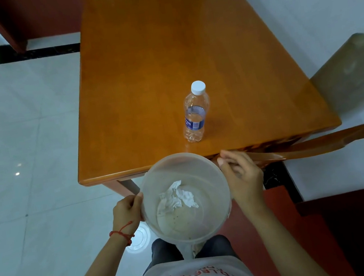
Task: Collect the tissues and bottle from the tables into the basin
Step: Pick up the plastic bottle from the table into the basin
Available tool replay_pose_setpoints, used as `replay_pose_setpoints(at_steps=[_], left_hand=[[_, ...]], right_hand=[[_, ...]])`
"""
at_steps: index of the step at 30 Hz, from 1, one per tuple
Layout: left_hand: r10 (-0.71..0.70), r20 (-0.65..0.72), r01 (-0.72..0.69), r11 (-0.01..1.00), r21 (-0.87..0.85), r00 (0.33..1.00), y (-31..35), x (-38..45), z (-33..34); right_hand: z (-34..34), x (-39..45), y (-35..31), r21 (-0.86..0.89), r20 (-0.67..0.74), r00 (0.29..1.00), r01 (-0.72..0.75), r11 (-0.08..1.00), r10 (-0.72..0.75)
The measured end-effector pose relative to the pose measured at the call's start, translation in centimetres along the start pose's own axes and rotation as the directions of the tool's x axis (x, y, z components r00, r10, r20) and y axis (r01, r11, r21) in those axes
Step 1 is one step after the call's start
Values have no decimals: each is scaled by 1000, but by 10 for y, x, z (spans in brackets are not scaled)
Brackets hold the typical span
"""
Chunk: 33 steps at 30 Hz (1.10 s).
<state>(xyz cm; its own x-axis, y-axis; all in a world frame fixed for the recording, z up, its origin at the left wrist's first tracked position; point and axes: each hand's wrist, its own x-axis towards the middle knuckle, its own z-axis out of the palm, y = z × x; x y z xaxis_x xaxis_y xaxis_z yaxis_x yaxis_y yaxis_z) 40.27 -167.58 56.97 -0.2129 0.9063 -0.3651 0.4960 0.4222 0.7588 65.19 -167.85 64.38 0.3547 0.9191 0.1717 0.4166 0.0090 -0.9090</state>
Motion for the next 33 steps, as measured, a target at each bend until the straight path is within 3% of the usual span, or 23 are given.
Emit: replay_pose_setpoints(at_steps=[9, 18, 24, 30, 33], left_hand=[[-1, 8, 1, 1000, -18, 1000, 0, 0, 0], [6, 6, -6, 1000, -23, 1000, 3, -3, 0], [21, -2, -21, 1000, -10, 1000, 1, -3, 0], [19, -1, -19, 1000, -5, 1000, -2, -3, 1], [9, -6, -9, 1000, -8, 1000, -5, -2, 1]], right_hand=[[21, 89, -30, 12, -72, 997, 21, 1000, -20], [52, 127, -32, -103, 135, 990, -38, 994, 52], [57, 128, -36, -130, 115, 992, -38, 991, 53], [36, 120, -63, -64, 34, 999, 27, 998, -24], [22, 109, -77, 36, 72, 997, -8, 999, 5]])
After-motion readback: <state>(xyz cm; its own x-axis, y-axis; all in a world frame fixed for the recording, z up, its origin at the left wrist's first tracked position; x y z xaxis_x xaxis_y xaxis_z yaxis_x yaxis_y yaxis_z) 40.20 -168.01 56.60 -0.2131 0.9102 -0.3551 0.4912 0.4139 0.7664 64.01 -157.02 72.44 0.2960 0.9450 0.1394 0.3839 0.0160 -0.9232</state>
